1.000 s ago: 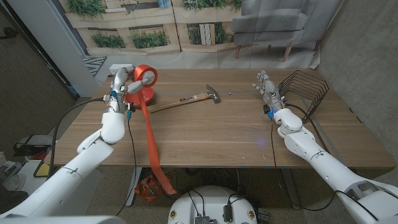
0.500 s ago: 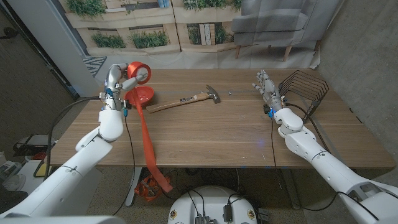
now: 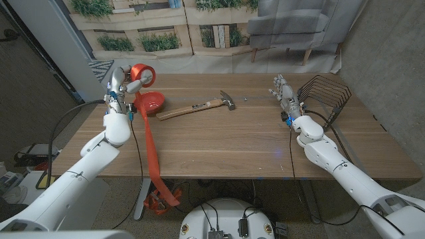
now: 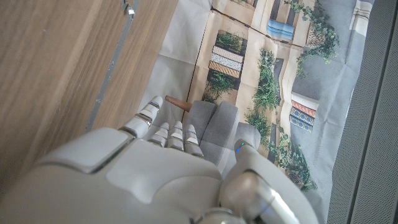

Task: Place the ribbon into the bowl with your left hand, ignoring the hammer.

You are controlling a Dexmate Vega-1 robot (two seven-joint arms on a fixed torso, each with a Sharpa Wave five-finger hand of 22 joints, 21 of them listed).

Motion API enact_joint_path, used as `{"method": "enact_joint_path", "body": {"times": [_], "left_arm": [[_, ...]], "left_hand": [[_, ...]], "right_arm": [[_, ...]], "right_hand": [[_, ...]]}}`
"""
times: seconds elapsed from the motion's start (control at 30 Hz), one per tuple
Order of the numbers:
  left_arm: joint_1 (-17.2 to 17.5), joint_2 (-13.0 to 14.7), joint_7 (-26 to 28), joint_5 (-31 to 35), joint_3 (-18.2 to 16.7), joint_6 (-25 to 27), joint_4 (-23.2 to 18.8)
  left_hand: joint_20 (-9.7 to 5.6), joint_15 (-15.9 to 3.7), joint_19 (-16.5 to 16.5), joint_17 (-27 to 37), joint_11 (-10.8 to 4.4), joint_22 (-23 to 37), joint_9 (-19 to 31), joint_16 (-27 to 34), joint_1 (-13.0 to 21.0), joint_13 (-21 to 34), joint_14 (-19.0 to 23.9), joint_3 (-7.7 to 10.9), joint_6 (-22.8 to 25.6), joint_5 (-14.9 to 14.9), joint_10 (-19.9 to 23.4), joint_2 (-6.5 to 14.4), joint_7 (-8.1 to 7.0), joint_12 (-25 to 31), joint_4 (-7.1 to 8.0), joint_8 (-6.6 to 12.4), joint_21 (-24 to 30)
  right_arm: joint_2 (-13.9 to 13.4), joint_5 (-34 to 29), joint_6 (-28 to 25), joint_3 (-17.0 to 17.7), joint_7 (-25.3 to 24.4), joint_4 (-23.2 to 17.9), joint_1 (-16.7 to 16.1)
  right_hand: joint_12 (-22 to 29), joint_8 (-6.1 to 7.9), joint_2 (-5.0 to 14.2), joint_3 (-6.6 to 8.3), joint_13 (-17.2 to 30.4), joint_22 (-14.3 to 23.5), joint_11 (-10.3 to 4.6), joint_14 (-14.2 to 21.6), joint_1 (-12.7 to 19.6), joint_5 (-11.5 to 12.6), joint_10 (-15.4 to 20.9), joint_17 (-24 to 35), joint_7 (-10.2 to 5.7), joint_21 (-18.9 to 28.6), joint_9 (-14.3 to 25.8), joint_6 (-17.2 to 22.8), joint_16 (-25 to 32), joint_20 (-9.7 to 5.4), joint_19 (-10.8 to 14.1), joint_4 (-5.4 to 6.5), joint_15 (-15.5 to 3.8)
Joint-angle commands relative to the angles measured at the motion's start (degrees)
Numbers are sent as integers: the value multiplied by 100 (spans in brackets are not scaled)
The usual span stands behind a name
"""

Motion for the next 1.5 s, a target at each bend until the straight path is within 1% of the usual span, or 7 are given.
{"method": "enact_joint_path", "body": {"times": [0.03,0.17,0.2,0.6,1.13,1.23,1.5], "left_arm": [[-347,4,203,17,150,262,313],[-464,-7,269,20,209,311,416],[-500,-8,278,12,228,247,477],[-841,-46,399,-20,443,558,797],[-1375,-97,489,-56,840,742,1454],[-1437,-100,516,-58,904,833,1522],[-1583,-90,540,-92,1059,844,1761]], "left_hand": [[-281,-1520,-52,2124,-450,3,468,-18,253,1473,1504,260,618,21,530,251,-88,-14,188,391,50],[-281,-1519,-63,2131,-443,-1,470,-21,251,1492,1509,267,631,21,524,249,-87,-23,186,391,66],[-281,-1519,-62,2133,-451,-2,469,-24,251,1495,1509,270,633,21,520,248,-86,-29,185,388,73],[-291,-1520,-88,2158,-452,-12,480,-40,245,1512,1516,295,633,20,540,240,-77,-73,180,371,128],[-291,-1518,-110,2186,-463,-24,487,-61,222,1536,1523,324,644,19,571,232,-90,-121,184,349,195],[-288,-1520,-112,2193,-452,-26,491,-64,222,1541,1528,332,653,19,572,228,-93,-134,180,347,210],[-291,-1517,-128,2206,-457,-31,498,-74,213,1559,1530,347,662,19,578,226,-68,-154,182,340,236]], "right_arm": [[6,-4,14,-8,-3,-3,-19],[8,-9,31,-8,-2,11,-18],[6,-13,40,-9,5,18,-17],[14,2,67,8,6,42,-19],[1,0,53,9,9,29,-20],[-1,-18,61,1,14,40,-7],[-2,-40,48,-12,7,55,7]], "right_hand": [[20,13,8,37,29,23,-26,41,-44,-21,39,14,21,23,32,-2,23,3,45,11,-14],[20,15,7,38,29,23,-26,42,-43,-21,38,14,21,22,32,4,23,2,43,10,-11],[20,15,7,39,29,23,-26,43,-43,-21,38,13,22,22,32,2,23,1,43,10,-10],[23,11,5,41,29,23,-26,42,-45,-22,45,14,18,24,32,-8,22,-6,48,9,-16],[20,13,1,46,29,23,-30,41,-44,-21,38,13,22,24,32,-4,21,-7,50,5,-12],[19,13,1,47,29,23,-30,43,-44,-21,38,13,23,23,32,-3,22,-12,48,4,-12],[20,12,-1,48,29,23,-25,44,-46,-22,39,13,25,23,32,-6,22,-10,48,5,-14]]}}
